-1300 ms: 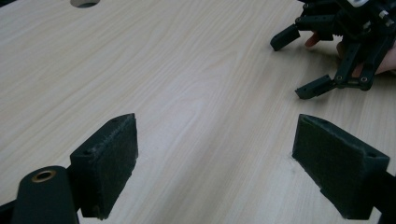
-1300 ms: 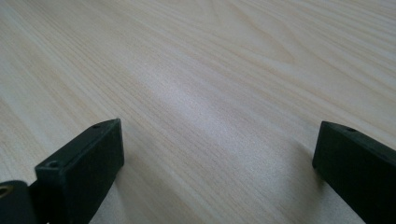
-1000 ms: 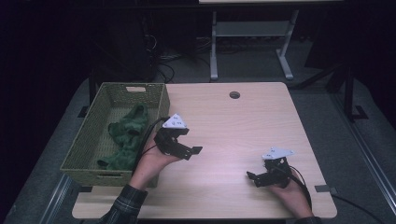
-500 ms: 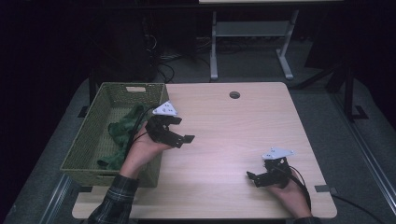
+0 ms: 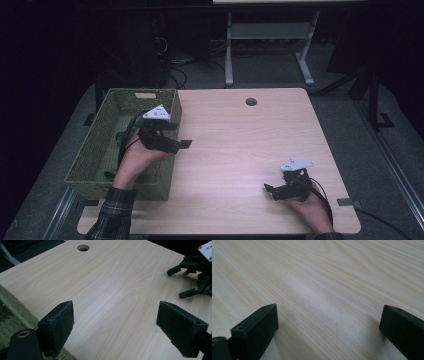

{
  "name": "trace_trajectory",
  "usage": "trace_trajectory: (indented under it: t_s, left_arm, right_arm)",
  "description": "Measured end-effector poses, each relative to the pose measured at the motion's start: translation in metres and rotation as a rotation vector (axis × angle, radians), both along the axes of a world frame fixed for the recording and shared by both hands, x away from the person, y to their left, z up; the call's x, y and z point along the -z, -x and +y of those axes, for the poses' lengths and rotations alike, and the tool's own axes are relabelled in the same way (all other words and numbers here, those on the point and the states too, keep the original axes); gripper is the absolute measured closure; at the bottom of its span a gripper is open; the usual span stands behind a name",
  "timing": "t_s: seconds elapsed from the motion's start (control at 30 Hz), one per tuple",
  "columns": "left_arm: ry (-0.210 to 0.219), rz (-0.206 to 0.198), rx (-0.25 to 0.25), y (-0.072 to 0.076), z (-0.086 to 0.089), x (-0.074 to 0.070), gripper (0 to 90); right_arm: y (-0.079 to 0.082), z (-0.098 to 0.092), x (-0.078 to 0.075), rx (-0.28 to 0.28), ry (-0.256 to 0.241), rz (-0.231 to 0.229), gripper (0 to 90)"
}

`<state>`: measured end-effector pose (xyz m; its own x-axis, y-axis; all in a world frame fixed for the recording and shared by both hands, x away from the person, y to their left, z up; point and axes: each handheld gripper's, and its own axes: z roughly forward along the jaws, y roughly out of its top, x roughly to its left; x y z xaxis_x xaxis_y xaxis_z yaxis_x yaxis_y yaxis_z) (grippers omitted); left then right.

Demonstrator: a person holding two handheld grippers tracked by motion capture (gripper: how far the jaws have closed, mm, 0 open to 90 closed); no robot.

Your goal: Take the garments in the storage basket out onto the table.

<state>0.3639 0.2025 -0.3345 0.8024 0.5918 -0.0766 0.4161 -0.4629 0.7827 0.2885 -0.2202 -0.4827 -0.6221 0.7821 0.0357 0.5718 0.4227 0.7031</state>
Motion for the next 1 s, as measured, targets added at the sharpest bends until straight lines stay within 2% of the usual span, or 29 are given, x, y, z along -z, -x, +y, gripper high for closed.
trace_trajectory:
  t_s: [0.13, 0.67, 1.0]
  left_arm:
    - [-0.007, 0.005, -0.019, -0.001, 0.009, 0.0, 13.9]
    - [0.011, 0.017, -0.084, 0.0, 0.049, -0.003, 15.6]
    - [0.019, 0.01, -0.147, 0.002, 0.077, -0.006, 15.7]
  right_arm:
    - [0.0, 0.0, 0.0, 0.0, 0.0, 0.0, 1.7]
    - [0.0, 0.0, 0.0, 0.0, 0.0, 0.0, 1.7]
    - [0.0, 0.0, 0.0, 0.0, 0.0, 0.0, 1.7]
